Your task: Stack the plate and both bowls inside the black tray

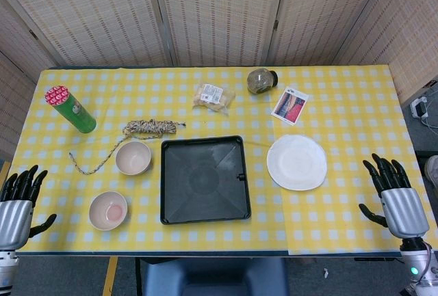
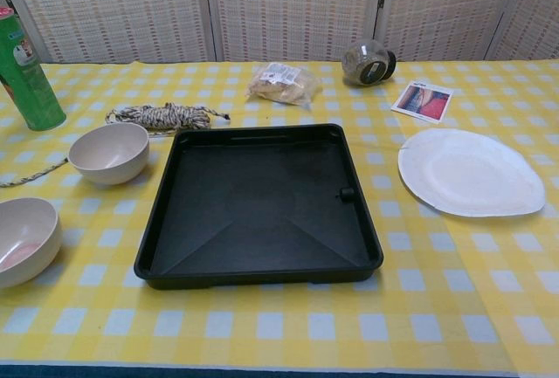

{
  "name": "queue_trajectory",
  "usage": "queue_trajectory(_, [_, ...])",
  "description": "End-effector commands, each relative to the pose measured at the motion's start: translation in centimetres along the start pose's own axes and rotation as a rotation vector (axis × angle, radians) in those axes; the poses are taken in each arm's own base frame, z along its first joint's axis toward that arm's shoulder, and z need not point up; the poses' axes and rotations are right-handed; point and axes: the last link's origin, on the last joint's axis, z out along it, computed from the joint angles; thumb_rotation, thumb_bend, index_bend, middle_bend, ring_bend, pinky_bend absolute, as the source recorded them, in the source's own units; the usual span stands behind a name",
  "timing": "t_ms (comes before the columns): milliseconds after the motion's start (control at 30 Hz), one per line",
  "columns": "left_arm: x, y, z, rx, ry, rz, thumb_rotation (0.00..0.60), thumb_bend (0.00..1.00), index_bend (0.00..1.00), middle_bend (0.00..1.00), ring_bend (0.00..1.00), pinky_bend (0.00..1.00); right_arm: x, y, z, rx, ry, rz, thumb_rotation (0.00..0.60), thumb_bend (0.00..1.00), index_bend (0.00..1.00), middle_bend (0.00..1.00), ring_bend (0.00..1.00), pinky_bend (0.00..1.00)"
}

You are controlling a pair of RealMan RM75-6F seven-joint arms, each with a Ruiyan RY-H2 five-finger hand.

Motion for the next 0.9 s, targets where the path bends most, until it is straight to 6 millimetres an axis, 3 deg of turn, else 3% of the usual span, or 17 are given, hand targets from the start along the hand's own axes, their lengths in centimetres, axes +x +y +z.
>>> queue_trajectory(33, [0.0,-0.1,0.2,0.002,-0.004,-0.002,0.6,0.24,0.0,0.0,0.0,0.0,0.0,0.2,0.1,-0.007,0.005,-0.002,0.6,0.24,0.0,0.0,0.0,0.0])
queue_trajectory(233, [0.0,0.5,0.5,-0.016,-0.002,-0.009,0.6,0.24,0.0,0.0,0.0,0.0,0.1,0.3,-0.6,0.008,-0.003,0.007,0.6,0.24,0.01,0.0,0.0,0.0])
queue_trajectory(300, [0.0,0.7,0.5,-0.033,-0.006,-0.009,0.6,0.24,0.0,0.0,0.0,0.0,0.3,0.3,-1.2,0.027,-0.001,0.026,0.6,0.24,0.05,0.0,0.0,0.0])
queue_trajectory(433, [-0.4,0.9,0.9,-0.05,-0.031,-0.024,0.6,0.26,0.0,0.0,0.0,0.0,-0.1,0.8,-2.2,0.05,-0.008,0.024,0.6,0.24,0.23,0.0,0.0,0.0])
queue_trajectory(533, [-0.6,0.9,1.0,-0.059,-0.047,-0.018,0.6,0.27,0.0,0.0,0.0,0.0,-0.4,1.2,-1.9,0.062,0.005,0.007,0.6,0.24,0.41,0.0,0.0,0.0])
queue_trajectory(633, [-0.4,0.9,0.7,-0.062,-0.049,-0.025,0.6,0.26,0.0,0.0,0.0,0.0,-1.1,1.3,-1.3,0.072,0.014,0.002,0.6,0.24,0.52,0.04,0.0,0.0])
queue_trajectory(900, [0.7,0.2,0.2,-0.046,-0.014,-0.059,0.6,0.27,0.0,0.0,0.0,0.0,-4.3,0.7,0.5,0.067,-0.036,0.013,0.6,0.24,0.56,0.1,0.0,0.0])
